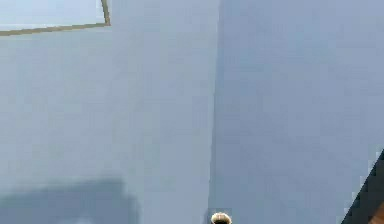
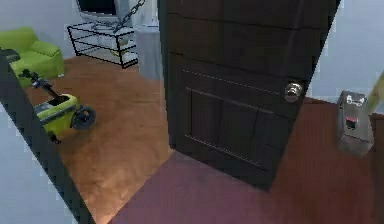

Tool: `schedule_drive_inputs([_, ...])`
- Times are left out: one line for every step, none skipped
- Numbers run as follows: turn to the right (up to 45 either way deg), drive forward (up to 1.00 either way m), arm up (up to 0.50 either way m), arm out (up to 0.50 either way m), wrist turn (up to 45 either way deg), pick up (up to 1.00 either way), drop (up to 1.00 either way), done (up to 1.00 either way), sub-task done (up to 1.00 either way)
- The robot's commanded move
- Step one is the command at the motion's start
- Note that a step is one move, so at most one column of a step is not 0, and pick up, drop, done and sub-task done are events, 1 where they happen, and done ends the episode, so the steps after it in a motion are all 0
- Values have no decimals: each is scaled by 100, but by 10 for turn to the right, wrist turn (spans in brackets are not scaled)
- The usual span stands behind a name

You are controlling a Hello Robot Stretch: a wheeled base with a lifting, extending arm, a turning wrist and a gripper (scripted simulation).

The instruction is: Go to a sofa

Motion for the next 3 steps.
schedule_drive_inputs([450,0,0,0,0,0,0,0,0])
schedule_drive_inputs([300,0,0,0,0,0,0,0,0])
schedule_drive_inputs([0,80,0,0,0,0,0,0,0])
